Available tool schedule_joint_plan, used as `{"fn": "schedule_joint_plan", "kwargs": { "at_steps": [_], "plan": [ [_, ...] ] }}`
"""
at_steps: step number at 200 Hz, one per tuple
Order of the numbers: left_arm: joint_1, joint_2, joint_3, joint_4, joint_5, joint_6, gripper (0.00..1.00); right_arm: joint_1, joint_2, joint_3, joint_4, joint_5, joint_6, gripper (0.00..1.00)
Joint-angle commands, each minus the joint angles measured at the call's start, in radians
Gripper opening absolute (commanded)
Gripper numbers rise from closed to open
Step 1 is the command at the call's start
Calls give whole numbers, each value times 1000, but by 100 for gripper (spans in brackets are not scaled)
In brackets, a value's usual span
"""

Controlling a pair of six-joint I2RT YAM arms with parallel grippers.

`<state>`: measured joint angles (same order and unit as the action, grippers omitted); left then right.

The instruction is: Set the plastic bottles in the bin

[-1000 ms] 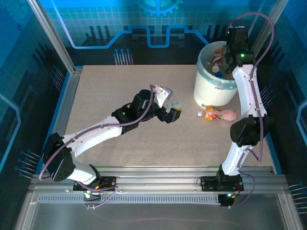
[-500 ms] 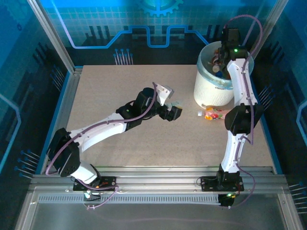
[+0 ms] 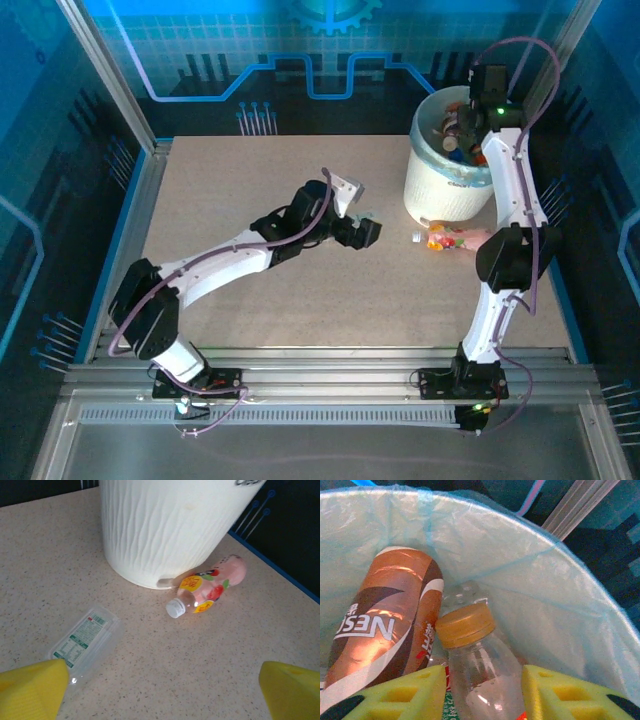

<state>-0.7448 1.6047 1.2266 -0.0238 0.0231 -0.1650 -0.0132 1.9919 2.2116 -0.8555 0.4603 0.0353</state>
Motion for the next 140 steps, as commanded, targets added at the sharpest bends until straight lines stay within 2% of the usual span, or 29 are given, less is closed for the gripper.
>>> {"fn": "schedule_joint_plan", "kwargs": {
  "at_steps": [1,14,38,62,77,100,140],
  "plan": [
    [41,31,106,-135,12,-68,99,-4,-18,53,-59,-95,37,43],
    [65,58,178,-250,16,-87,99,20,-57,80,-80,-120,36,46],
    [100,104,275,-403,14,-85,99,74,-175,41,-77,-97,27,59],
    [154,165,339,-506,53,-77,99,121,-342,-72,-73,-87,59,63],
    [182,211,376,-548,104,-49,99,165,-484,-205,-50,-80,94,64],
    [187,282,427,-595,120,41,99,265,-725,-487,33,-99,187,64],
    [186,375,488,-630,143,154,99,579,-1154,-958,143,-98,410,59]
  ]
}}
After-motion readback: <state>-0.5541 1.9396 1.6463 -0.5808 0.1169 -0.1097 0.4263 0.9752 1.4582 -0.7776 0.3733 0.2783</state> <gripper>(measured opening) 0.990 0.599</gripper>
